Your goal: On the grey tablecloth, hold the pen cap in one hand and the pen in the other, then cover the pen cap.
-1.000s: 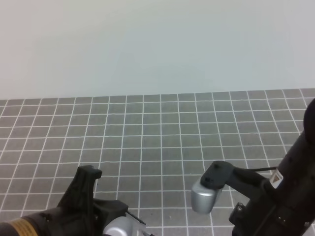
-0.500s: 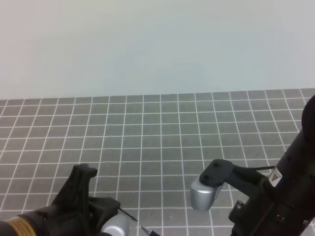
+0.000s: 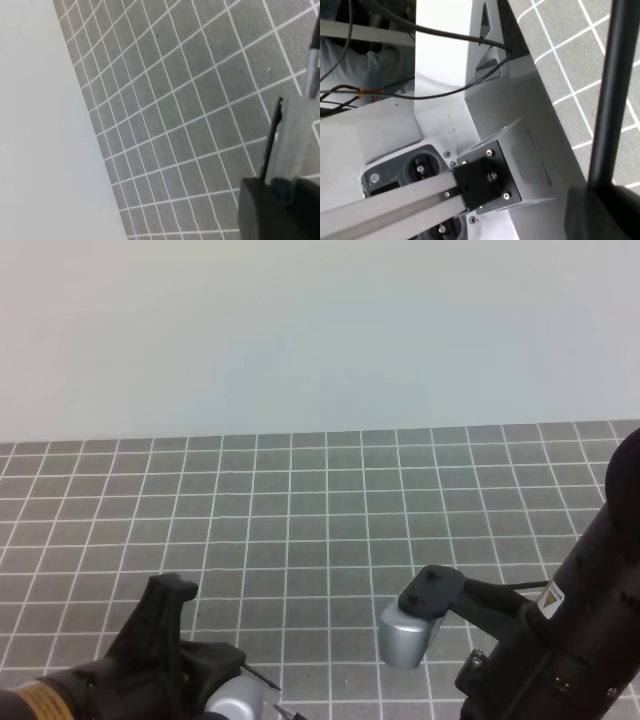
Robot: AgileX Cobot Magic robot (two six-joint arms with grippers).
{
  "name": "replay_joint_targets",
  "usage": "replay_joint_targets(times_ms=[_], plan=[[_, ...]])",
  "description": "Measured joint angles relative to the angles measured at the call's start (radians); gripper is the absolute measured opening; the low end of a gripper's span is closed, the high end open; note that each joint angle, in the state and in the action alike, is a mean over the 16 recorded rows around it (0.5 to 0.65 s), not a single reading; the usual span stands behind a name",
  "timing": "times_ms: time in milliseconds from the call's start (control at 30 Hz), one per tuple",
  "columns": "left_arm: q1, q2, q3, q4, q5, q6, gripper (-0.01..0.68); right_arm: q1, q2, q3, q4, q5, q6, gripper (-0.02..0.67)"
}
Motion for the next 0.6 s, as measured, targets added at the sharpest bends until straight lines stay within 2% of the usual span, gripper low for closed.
replay_joint_targets(times_ms=[600], plan=[[0.0, 0.0, 0.0, -0.015, 0.007, 0.011, 0.07, 0.0, 0.049, -0.002, 0.007, 0.0, -0.01, 0.064]])
